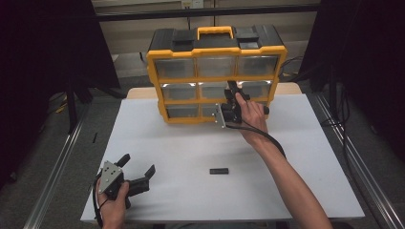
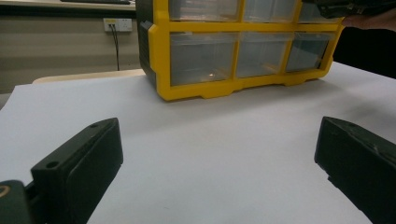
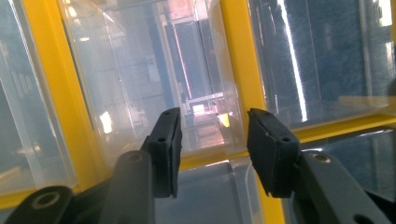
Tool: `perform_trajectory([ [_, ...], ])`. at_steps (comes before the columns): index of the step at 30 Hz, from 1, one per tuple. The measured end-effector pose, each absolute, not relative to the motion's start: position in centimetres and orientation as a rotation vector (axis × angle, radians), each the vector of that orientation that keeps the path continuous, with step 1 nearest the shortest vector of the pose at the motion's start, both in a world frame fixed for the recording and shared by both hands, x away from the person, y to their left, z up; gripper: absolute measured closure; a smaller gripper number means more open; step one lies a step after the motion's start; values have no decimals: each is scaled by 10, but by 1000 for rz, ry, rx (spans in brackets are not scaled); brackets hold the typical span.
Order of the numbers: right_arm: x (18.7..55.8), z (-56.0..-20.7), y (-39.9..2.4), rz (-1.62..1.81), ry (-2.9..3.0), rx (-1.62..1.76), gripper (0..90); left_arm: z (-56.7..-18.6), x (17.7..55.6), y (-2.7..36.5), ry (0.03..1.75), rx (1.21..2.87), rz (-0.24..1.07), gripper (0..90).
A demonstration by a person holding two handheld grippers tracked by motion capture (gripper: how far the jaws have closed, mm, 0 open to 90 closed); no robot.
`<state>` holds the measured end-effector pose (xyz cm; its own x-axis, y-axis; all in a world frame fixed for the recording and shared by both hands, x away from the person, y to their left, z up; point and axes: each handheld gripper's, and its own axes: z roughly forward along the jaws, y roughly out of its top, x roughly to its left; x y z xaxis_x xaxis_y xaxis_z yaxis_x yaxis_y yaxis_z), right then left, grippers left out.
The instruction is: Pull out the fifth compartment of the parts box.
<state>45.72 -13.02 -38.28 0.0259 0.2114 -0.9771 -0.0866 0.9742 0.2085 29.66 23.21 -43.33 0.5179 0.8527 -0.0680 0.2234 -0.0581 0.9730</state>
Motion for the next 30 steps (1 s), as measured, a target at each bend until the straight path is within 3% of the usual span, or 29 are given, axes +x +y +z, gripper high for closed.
perform_trajectory([
  [12,457,-379,-128,172,1491,79,766,-433,296,232,945,1584,672,13],
  [30,454,-374,-130,181,1512,52,781,-433,297,233,946,1584,668,15],
])
